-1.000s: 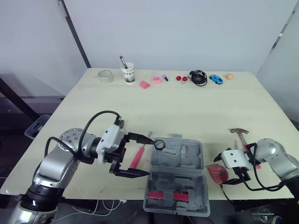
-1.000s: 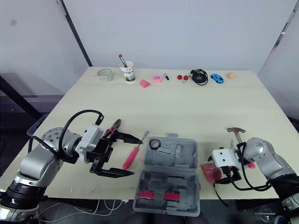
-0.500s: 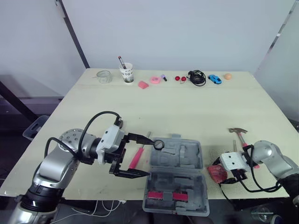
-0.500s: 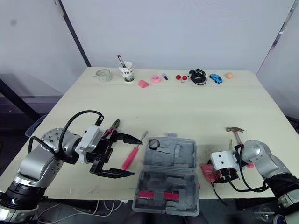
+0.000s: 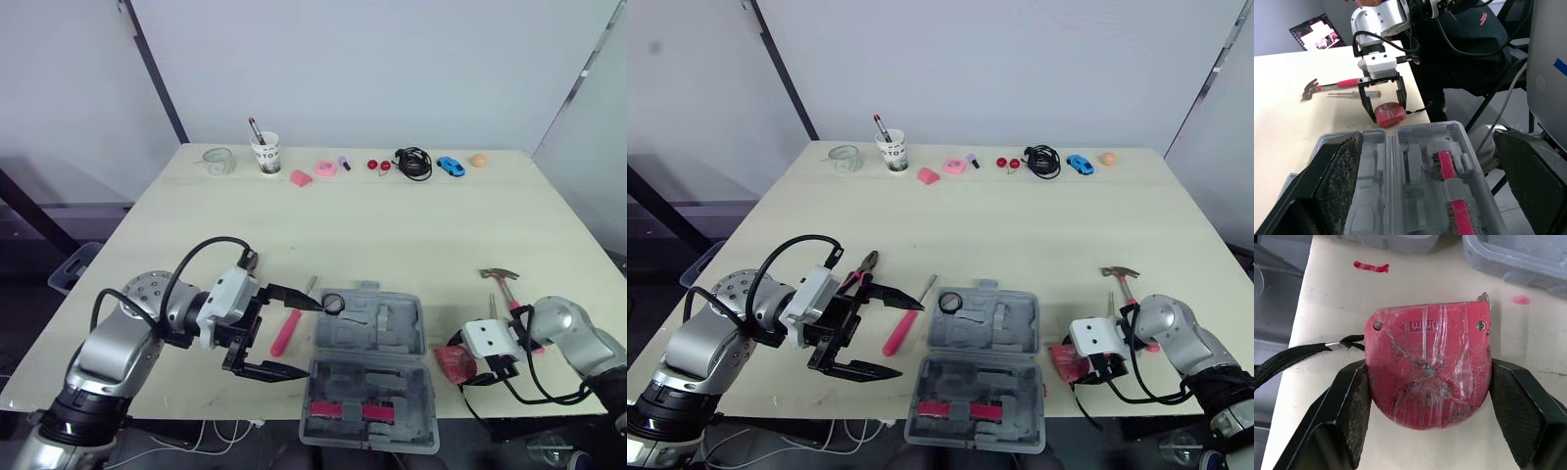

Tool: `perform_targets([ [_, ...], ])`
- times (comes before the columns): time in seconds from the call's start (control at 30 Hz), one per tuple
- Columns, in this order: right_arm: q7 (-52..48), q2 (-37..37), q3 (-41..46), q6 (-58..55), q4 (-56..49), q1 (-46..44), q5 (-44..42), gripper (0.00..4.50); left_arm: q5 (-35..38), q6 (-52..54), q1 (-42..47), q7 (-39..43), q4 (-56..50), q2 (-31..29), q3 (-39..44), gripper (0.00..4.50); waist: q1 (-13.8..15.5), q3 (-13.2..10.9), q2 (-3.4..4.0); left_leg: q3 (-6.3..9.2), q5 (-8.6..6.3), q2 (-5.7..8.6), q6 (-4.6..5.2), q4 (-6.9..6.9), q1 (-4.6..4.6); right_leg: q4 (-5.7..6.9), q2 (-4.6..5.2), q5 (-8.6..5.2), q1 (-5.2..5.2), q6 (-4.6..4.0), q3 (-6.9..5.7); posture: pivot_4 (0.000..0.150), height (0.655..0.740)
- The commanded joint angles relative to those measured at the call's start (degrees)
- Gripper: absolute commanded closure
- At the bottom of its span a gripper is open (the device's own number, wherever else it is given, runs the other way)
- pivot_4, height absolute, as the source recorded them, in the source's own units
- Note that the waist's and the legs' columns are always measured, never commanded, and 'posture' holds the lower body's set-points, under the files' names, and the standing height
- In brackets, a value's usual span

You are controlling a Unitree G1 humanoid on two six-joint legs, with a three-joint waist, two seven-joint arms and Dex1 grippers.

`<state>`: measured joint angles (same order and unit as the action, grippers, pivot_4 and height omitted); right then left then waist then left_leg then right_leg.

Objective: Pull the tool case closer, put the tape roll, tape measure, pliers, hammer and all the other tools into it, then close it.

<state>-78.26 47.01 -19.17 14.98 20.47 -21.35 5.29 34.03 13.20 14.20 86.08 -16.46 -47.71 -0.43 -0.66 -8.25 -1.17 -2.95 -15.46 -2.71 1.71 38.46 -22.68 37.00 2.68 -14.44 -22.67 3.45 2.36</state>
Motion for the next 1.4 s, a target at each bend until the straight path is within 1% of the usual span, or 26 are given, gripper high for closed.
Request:
perform_targets([
  [0.03, 1.6, 1.4, 3.0, -5.1, -3.9, 1.2, -1.8, 1.49, 1.0, -1.0, -0.4, 0.5, -0.9, -0.3, 1.4, 0.00, 0.0, 0.0, 0.00, 0.00, 0.00, 0.00, 0.00, 0.00, 0.00, 0.00, 0.00, 0.00, 0.00, 0.00, 0.00, 0.150, 0.7400],
  [0.17, 6.3, 1.7, 5.7, -11.8, -8.4, 2.8, -1.8, 1.49, 0.8, -1.3, -0.7, 0.3, -0.9, -0.3, 1.5, 0.00, 0.0, 0.0, 0.03, 0.01, 0.00, 0.00, 0.00, 0.00, -0.02, 0.01, 0.00, 0.00, -0.02, 0.00, 0.01, 0.150, 0.7400],
  [0.37, 9.5, 4.1, 7.2, -22.1, -17.6, 4.0, -0.1, 1.49, 0.6, -1.9, -0.7, -0.7, -0.2, 0.3, 1.5, 0.00, 0.0, 0.0, 0.04, 0.00, 0.00, 0.00, 0.00, 0.00, -0.03, 0.01, 0.00, 0.00, -0.03, 0.00, 0.00, 0.150, 0.7400],
  [0.5, 9.2, 4.5, 6.2, -35.8, -25.0, -1.0, 0.8, 1.49, 0.7, -2.0, -0.9, -1.7, 0.4, 0.9, 1.8, 0.00, -0.1, 0.0, 0.08, 0.01, 0.00, 0.00, 0.00, 0.00, -0.03, 0.02, 0.00, 0.00, -0.04, 0.01, 0.01, 0.150, 0.7400],
  [0.67, 6.3, 5.4, 0.8, -49.1, -31.9, -6.4, 3.7, 1.49, 0.1, -2.5, -0.7, -3.2, 2.0, 1.4, 2.4, 0.00, 0.1, -0.1, 0.12, 0.05, 0.00, 0.00, 0.00, -0.01, -0.04, 0.02, -0.01, 0.00, -0.04, 0.01, -0.05, 0.150, 0.7400],
  [0.77, 5.4, 3.2, -3.7, -59.2, -34.9, -11.8, 5.0, 1.49, 0.0, -2.6, -0.8, -4.4, 2.4, 1.7, 2.7, 0.00, 0.2, -0.1, 0.11, 0.08, 0.00, 0.00, 0.00, -0.01, -0.09, 0.01, 0.01, -0.01, -0.05, 0.00, -0.10, 0.150, 0.7400],
  [0.9, 5.4, 0.2, -9.5, -67.1, -35.8, -17.4, 6.1, 1.49, -0.2, -2.6, -1.5, -5.9, 2.1, 2.0, 3.3, 0.00, 0.0, -0.1, 0.12, 0.10, 0.00, 0.00, 0.00, -0.01, -0.12, 0.02, 0.01, 0.00, -0.12, 0.00, -0.06, 0.150, 0.7400],
  [1.03, 6.0, -2.1, -14.2, -70.9, -34.7, -21.6, 6.7, 1.49, -0.2, -2.6, -3.0, -6.7, 1.3, 1.7, 4.0, 0.00, 0.0, -0.1, 0.12, 0.12, 0.00, 0.00, 0.00, -0.02, -0.13, 0.02, 0.02, 0.00, -0.13, 0.00, -0.08, 0.150, 0.7400],
  [1.23, 9.4, -6.0, -20.8, -71.8, -29.0, -26.3, 9.8, 1.49, -0.3, -2.7, -4.7, -8.4, 0.9, 1.3, 5.3, 0.00, 0.0, -0.1, 0.12, 0.09, 0.00, 0.00, 0.00, -0.02, -0.15, 0.02, 0.03, 0.00, -0.14, 0.00, -0.10, 0.150, 0.7400],
  [1.4, 10.6, -8.0, -23.6, -72.1, -26.4, -27.8, 10.9, 1.49, -0.6, -2.8, -5.6, -8.7, 0.7, 1.1, 5.9, 0.00, 0.0, -0.1, 0.14, 0.08, 0.00, 0.00, 0.00, -0.03, -0.17, 0.03, 0.03, 0.00, -0.15, 0.00, -0.13, 0.150, 0.7400],
])
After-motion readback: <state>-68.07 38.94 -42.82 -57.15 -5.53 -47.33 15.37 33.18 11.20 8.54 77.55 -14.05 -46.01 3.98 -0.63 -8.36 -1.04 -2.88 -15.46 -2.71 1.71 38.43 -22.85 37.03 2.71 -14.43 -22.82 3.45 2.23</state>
